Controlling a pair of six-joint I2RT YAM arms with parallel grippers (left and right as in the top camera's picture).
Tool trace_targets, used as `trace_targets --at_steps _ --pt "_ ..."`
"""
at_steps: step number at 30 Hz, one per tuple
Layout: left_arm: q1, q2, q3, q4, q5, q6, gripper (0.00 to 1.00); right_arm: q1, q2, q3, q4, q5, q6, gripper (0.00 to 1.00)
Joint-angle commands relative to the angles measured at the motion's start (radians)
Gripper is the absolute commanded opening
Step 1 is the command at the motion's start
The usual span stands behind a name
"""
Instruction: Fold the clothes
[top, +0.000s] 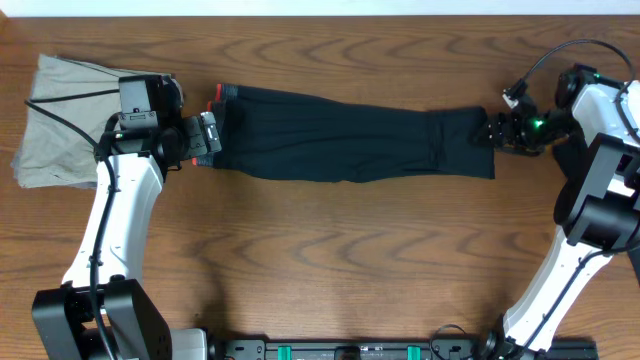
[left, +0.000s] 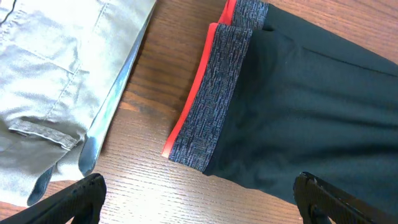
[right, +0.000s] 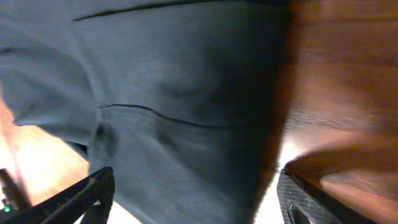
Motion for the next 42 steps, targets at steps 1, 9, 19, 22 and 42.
trace_targets --at_steps 1,9,19,22,42 --pt "0.000 -0.004 -0.003 -0.003 0.003 -0.013 0.98 -0.003 0.027 -0.077 0.023 -0.002 -0.016 0.81" --pt "0.000 -0.004 -0.003 -0.003 0.003 -0.013 0.98 0.018 0.027 -0.113 0.064 0.000 0.011 0.38" --pt "0.000 -0.004 -0.003 -0.003 0.003 -0.013 0.98 0.014 0.026 -0.071 0.097 0.068 0.165 0.01" --pt "0.000 -0.004 -0.003 -0.003 0.003 -0.013 0.98 0.010 0.025 -0.001 0.030 0.159 0.179 0.01" --pt "0.000 -0.004 -0.003 -0.003 0.003 -0.013 0.98 0.200 0.024 0.394 -0.303 0.577 0.303 0.01"
